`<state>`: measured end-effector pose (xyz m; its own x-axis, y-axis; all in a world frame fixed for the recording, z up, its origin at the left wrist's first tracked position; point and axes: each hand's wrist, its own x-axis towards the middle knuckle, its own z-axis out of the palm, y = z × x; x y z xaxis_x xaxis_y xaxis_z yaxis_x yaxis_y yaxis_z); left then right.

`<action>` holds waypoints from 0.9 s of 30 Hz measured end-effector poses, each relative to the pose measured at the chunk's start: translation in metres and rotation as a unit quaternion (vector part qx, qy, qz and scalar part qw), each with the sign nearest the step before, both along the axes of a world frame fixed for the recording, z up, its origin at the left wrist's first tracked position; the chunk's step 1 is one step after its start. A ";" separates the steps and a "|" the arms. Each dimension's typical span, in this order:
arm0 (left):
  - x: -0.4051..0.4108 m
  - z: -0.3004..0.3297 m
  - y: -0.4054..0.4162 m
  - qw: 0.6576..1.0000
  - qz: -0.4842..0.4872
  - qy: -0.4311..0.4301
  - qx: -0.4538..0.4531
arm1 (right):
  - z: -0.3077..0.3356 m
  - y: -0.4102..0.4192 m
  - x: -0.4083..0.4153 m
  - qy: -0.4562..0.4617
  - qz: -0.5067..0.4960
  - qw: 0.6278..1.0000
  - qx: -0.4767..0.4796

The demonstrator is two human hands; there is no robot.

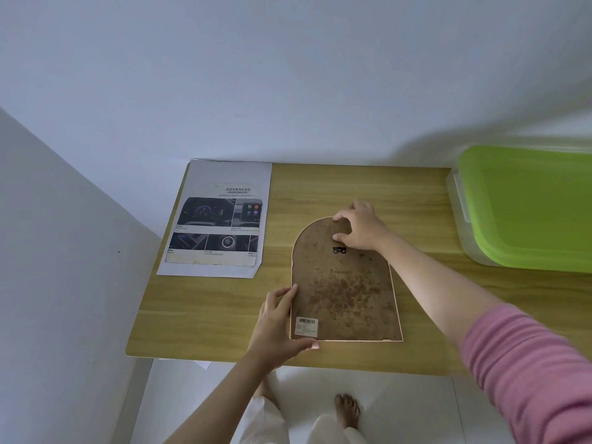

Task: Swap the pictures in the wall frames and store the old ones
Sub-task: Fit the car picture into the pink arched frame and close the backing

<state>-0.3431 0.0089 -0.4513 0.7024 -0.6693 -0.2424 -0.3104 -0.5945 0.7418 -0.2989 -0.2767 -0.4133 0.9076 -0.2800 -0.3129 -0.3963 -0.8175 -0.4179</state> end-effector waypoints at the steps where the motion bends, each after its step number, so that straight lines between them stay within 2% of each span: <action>1: 0.000 0.000 -0.001 1.000 0.001 -0.003 0.003 | 0.000 0.000 0.002 0.018 -0.004 1.000 0.006; 7: 0.001 0.003 -0.007 0.999 -0.002 -0.013 0.029 | 0.006 0.001 0.022 0.114 -0.042 0.992 0.032; 10: -0.001 0.003 -0.008 0.999 0.013 -0.006 0.031 | 0.010 0.000 0.030 0.127 -0.034 0.991 0.031; 14: -0.009 0.001 -0.007 0.999 0.037 -0.029 0.015 | 0.023 -0.003 0.034 0.069 -0.029 0.992 0.099; 17: -0.009 0.002 -0.008 0.998 0.031 -0.047 0.011 | 0.025 -0.001 0.031 0.043 -0.027 0.992 0.115; 21: -0.005 0.005 -0.008 1.000 0.021 -0.016 -0.014 | 0.017 -0.004 0.020 0.022 -0.036 0.990 0.131; 27: -0.007 0.004 -0.006 0.999 0.032 0.000 -0.037 | 0.005 -0.001 -0.009 -0.088 -0.040 0.986 0.138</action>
